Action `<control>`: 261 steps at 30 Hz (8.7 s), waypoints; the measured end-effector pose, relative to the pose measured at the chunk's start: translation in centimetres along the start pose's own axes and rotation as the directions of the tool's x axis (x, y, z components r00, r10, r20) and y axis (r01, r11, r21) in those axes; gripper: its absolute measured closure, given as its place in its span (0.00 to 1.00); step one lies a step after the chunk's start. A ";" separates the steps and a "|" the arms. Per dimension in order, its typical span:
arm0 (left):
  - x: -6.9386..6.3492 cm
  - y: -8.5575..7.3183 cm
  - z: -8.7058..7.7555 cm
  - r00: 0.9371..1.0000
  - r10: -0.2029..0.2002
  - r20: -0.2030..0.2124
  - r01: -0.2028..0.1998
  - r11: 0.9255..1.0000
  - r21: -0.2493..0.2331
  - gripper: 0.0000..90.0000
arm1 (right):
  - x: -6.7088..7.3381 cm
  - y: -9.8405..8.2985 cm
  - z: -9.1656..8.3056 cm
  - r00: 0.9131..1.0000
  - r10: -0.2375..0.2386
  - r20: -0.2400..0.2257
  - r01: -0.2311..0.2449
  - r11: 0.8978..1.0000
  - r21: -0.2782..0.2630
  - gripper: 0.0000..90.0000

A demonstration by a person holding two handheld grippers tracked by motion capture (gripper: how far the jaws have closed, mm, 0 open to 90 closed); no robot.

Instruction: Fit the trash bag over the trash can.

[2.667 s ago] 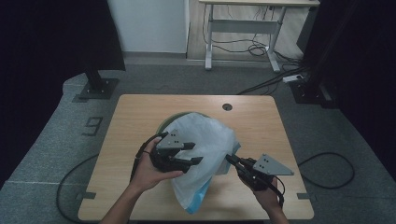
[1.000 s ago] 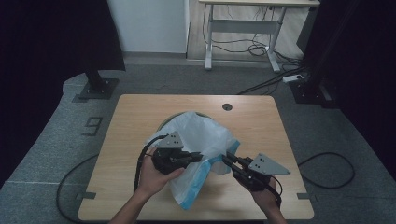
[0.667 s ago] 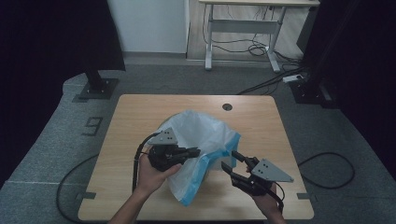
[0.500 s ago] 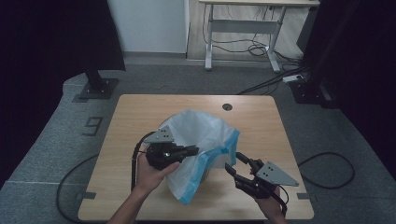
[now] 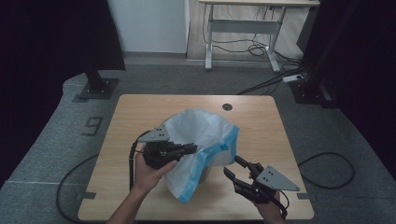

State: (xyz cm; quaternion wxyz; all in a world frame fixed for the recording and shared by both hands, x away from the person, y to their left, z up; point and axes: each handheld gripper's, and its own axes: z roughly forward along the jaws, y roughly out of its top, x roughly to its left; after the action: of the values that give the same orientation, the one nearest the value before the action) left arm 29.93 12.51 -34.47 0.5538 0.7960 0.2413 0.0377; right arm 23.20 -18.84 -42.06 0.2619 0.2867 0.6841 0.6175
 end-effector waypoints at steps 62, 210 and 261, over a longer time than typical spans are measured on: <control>1.1 -0.6 -0.3 0.994 -0.065 0.085 0.069 0.997 -0.034 1.00 | -1.2 0.8 4.2 0.971 0.158 -0.178 -0.167 0.985 -0.035 0.86; 7.5 -5.7 -7.7 0.979 -0.193 -0.067 0.187 0.978 -0.091 1.00 | -4.7 0.5 1.9 0.990 0.143 0.023 -0.144 0.989 0.044 0.99; 8.6 -10.9 -8.7 0.952 -0.294 -0.090 0.292 0.956 -0.028 1.00 | -4.2 -4.4 3.4 0.976 0.212 0.039 -0.215 0.943 0.254 0.99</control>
State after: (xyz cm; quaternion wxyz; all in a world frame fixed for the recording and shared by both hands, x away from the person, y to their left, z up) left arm 30.96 26.64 -42.71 0.5470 0.7449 0.3820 -0.0061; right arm 28.22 -19.83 -46.74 0.1581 0.3940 0.7215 0.5470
